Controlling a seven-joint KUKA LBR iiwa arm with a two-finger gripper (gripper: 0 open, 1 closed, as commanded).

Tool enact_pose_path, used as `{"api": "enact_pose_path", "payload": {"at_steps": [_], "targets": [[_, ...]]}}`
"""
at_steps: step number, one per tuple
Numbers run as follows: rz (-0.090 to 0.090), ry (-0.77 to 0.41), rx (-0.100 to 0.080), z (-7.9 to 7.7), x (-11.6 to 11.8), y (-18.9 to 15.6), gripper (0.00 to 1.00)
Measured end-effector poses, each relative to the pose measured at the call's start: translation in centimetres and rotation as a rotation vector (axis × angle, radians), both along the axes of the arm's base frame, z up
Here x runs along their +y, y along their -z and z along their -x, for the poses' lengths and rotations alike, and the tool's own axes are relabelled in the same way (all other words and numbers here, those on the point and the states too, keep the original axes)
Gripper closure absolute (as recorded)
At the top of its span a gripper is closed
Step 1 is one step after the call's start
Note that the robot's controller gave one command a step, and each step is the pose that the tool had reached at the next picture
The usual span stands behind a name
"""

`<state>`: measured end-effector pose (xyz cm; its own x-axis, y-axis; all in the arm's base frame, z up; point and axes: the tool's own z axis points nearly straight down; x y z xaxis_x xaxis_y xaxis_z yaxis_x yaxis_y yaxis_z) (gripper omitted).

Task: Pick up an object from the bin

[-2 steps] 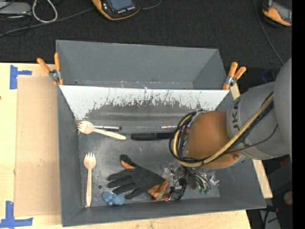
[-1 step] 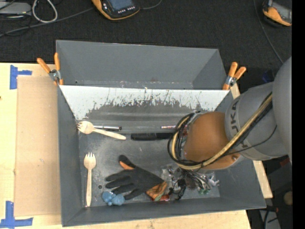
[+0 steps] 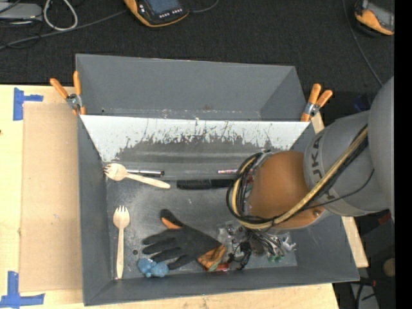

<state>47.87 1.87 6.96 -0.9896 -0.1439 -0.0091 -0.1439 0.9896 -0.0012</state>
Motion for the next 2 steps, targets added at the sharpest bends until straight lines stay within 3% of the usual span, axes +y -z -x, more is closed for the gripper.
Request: {"api": "enact_pose_path", "payload": {"at_steps": [1,2], "targets": [[0.000,-0.050,0.001,-0.03,-0.13,-13.86,1.00],[0.000,-0.051,0.001,-0.03,-0.11,-13.86,1.00]]}}
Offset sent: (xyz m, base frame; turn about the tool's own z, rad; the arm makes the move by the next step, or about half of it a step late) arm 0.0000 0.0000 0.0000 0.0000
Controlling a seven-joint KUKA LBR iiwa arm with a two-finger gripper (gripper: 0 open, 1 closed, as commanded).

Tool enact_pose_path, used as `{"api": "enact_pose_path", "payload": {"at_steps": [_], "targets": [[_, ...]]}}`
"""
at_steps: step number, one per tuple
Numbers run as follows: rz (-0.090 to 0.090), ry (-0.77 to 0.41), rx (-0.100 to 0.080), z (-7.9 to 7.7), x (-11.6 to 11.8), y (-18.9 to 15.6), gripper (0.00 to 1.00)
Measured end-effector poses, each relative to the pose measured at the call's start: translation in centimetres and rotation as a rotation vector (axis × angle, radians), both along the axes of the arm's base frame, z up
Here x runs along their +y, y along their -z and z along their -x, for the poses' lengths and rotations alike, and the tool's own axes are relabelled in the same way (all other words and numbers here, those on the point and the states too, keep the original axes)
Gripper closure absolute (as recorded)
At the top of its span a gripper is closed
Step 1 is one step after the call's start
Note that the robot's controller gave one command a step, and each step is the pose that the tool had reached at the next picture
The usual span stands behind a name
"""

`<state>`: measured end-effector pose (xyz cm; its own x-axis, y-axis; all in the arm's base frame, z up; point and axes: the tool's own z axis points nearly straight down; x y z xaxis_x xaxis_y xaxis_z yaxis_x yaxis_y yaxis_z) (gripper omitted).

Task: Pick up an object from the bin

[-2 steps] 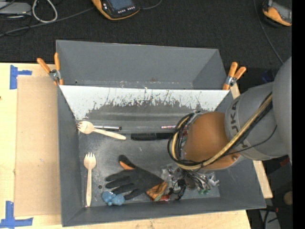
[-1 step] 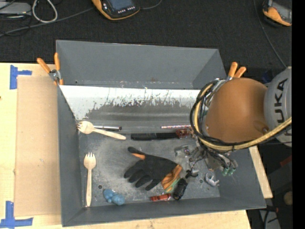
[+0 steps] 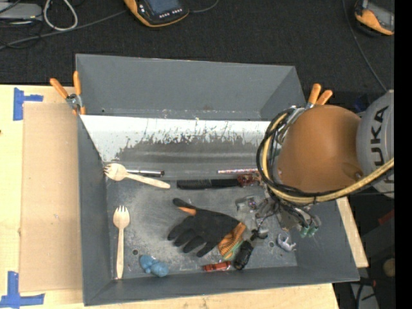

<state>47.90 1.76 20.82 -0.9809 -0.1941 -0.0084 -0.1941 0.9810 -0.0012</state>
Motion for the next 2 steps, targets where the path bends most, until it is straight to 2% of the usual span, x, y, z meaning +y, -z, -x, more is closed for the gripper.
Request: {"api": "enact_pose_path", "payload": {"at_steps": [1,2], "targets": [[0.002,-0.154,-0.007,-0.2,4.0,4.6,1.00],[0.003,-0.286,0.000,0.7,5.9,6.9,1.00]]}}
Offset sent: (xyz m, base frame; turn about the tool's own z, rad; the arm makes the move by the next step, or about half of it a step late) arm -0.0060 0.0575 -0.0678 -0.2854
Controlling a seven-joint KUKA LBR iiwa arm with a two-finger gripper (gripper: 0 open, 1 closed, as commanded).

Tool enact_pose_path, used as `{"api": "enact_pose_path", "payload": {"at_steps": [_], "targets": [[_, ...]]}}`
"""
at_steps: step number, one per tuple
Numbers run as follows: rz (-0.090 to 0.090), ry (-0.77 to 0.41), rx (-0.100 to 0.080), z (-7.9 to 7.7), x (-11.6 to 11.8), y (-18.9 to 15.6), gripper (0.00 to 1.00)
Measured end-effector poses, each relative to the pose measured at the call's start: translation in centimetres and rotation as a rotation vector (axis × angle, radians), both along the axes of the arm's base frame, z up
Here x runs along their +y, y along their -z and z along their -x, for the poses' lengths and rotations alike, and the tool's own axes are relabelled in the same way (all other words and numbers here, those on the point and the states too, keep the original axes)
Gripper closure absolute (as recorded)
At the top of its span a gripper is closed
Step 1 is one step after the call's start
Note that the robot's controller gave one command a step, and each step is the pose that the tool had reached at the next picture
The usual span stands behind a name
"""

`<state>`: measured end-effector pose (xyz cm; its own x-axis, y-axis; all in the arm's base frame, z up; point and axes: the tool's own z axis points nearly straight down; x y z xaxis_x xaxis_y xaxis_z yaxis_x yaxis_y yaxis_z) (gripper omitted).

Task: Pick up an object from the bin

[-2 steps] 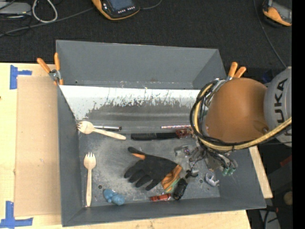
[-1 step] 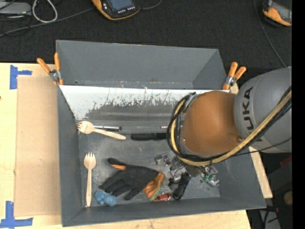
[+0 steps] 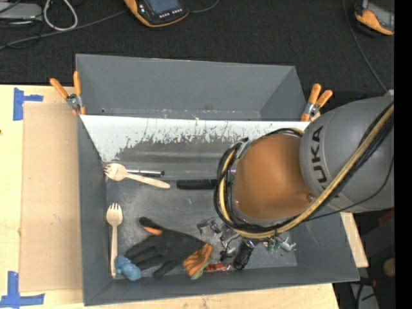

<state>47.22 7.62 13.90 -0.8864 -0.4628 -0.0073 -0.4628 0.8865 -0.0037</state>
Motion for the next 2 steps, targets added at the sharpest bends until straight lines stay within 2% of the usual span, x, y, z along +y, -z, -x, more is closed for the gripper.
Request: {"api": "enact_pose_path", "payload": {"at_steps": [1,2], "targets": [[-0.001,-0.022,0.000,-1.3,7.0,6.3,1.00],[0.000,-0.065,-0.002,-1.3,9.6,8.0,1.00]]}}
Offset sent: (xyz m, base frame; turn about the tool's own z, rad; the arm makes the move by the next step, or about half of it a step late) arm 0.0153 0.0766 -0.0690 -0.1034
